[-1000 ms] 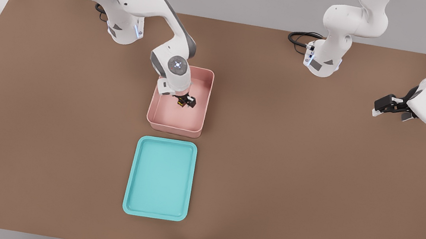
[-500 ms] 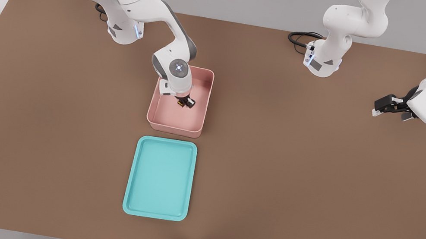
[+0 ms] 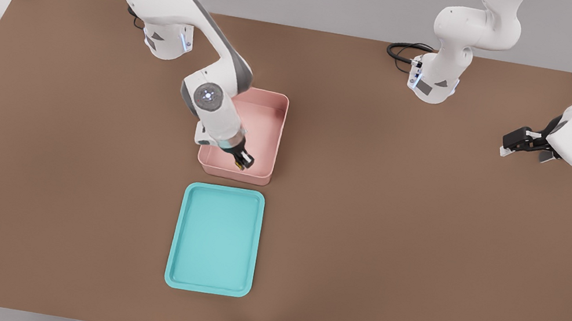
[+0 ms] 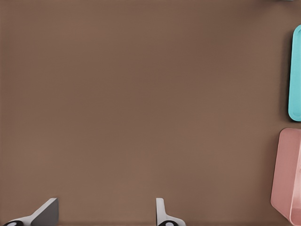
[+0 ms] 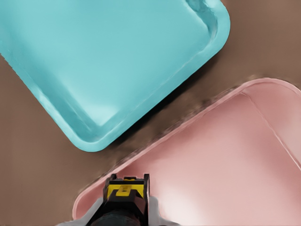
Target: The left arm remains still, and the right arm places the button from the box into the tray
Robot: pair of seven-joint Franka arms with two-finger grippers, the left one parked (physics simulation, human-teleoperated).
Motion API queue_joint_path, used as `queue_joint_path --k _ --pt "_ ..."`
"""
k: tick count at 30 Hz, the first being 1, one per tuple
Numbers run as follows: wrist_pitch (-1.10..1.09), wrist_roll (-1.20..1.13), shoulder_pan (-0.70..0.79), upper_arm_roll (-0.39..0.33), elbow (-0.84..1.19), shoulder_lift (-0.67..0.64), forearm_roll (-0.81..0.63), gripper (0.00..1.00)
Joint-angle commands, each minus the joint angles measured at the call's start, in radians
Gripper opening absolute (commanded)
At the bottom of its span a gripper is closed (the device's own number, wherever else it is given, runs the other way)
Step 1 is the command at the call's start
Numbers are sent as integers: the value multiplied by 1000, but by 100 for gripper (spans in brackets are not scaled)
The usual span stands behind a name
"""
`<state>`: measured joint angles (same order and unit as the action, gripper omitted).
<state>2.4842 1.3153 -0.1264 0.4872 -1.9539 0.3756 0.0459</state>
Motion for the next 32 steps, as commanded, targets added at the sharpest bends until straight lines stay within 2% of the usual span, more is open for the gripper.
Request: queue_joint_path --k 1,2,3,7,8,14,16,17,19,20,22,23,24,25,26,27,30,32 --pt "-162 -445 96 -1 159 77 73 36" --pt "-159 -487 125 -1 303 244 144 36" --pt "-162 -488 123 -2 397 336 173 36" --pt "-120 -487 73 -2 486 509 224 37" --pt "-111 -478 65 -2 486 517 242 100" --pt "-136 -481 63 5 520 499 241 100" --pt "-218 -496 65 16 523 427 244 100" --pt "-292 -554 71 22 520 341 242 100" --pt "-634 -845 186 83 542 163 244 100" --pt "-915 -1082 215 91 701 157 246 100" --pt "-1209 -1571 249 103 869 154 397 100" --pt "-1309 -1683 246 71 925 94 399 100" --pt "-1363 -1668 183 -50 912 -10 358 100" --pt "-1355 -1498 117 -228 767 -158 129 100" --pt "-1302 -1381 67 -317 641 -219 86 100" --pt "-1259 -1375 56 -354 583 -237 60 100" --pt "-1153 -1377 47 -403 478 -241 58 100" --pt "-1140 -1386 27 -440 472 -239 40 100"
